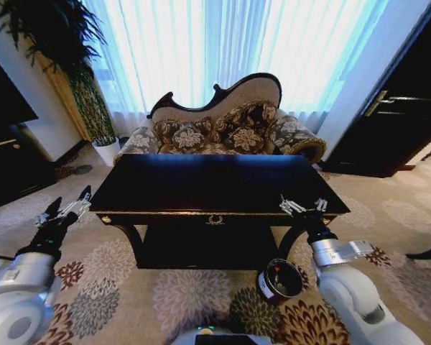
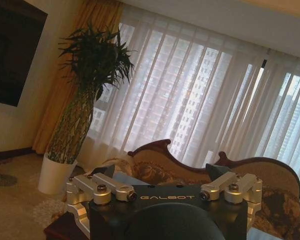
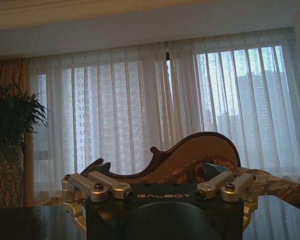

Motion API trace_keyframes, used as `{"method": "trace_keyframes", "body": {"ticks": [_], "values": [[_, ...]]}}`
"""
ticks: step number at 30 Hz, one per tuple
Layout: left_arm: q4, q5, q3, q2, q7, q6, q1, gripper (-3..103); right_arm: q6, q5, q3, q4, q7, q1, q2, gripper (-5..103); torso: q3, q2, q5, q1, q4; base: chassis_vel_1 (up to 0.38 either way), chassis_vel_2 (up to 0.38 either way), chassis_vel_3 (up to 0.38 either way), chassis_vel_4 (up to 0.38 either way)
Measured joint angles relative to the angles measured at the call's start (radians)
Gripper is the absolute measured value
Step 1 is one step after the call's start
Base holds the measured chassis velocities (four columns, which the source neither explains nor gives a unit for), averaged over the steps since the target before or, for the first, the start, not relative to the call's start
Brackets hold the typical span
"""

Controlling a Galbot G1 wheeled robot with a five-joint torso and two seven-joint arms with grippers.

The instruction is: Move to the front of the table and place the trash on the table into the trash bin.

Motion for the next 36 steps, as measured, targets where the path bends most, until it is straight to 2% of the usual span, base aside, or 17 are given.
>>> {"method": "trace_keyframes", "body": {"ticks": [14,33,36], "values": [[0.0,0.008,0.013,-0.004,0.001,-0.002,-0.004,100,0.017,-0.008,0.003,-0.025,-0.001,0.009,0.001,100,0.0,0.0,0.0003,0.0,0.0,0.241,-0.234,-0.258,0.251],[0.0,0.008,0.011,-0.002,0.002,-0.007,-0.002,100,0.017,-0.011,0.007,-0.036,-0.001,0.012,0.001,100,0.0,0.0,-0.0005,0.0,-0.0001,0.351,-0.356,-0.353,0.35],[0.0,0.009,0.013,-0.002,0.002,-0.009,-0.002,100,0.02,-0.014,0.004,-0.041,-0.001,0.011,0.003,100,0.0,0.0,0.0005,0.0,-0.0001,0.352,-0.37,-0.372,0.373]]}}
